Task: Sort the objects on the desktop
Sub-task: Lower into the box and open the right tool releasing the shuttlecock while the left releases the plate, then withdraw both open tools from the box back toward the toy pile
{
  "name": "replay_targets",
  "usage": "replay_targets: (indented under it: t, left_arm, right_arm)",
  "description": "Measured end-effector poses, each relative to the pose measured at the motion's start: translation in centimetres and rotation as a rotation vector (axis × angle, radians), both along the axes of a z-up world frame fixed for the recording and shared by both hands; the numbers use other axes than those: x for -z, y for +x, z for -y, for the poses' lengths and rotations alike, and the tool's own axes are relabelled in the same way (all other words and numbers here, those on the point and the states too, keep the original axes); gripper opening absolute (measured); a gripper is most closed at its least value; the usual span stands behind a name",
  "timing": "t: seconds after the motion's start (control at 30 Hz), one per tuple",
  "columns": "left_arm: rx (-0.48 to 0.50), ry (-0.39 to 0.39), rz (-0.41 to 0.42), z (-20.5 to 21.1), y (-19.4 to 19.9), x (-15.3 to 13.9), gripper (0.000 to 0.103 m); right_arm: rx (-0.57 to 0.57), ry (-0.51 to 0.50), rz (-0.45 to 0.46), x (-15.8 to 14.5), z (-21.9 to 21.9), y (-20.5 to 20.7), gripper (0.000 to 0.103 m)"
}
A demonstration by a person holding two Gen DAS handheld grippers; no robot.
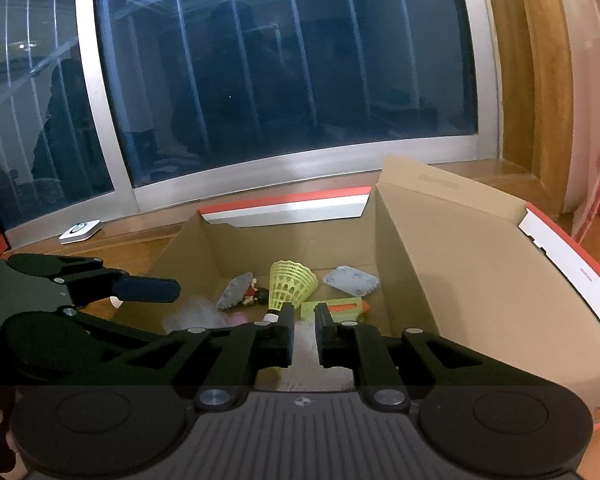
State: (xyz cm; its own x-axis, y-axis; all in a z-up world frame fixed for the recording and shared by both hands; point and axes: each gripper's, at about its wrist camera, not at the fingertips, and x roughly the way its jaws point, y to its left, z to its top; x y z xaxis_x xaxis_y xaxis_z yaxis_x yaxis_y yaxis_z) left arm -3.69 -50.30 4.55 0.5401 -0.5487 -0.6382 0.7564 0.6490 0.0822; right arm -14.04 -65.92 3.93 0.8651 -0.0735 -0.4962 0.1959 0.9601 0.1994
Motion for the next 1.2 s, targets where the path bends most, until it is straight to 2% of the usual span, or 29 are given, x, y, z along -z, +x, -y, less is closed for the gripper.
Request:
replay_targets:
  t: [0.33,0.5,0.73,0.87,1.0,1.2]
  left_arm:
    - [0.060,-0.065,-0.050,-0.5,-0.9,-0.5,0.089]
    - [0.065,-0.089,-0.017,-1.9,-1.5,-1.4,0.091]
    - [0.048,-0.117,0.003,-4.9,-1.0,-2.7,0.099]
    - [0.044,-0.130,-0.003,-6.5,-0.7,-2.9,0.100]
    - [0.039,-0.144,-0.010,-8.2,-0.3,-3.0,0.103]
    - [-0.050,-0.138,0.000,-11.6,1.0,-2.9,0.103]
  right_arm:
    - [0.030,0.014,0.017,-0.2,0.4,-0.4,0.039]
    - [0.046,0.013,0.030,-0.5,0.1,-0.3,0.049]
    - [0.113,0.031,0.081,-0.9,-1.6,-0.7,0.074]
    - [0.128,0.051,0.087,-1.4,-2.9,-0.9,0.080]
    - [0.156,0.024,0.089,-1.8,-4.5,-1.2,0.080]
    - [0.164,0.031,0.105,-2.2,-6.2,-1.6,0.081]
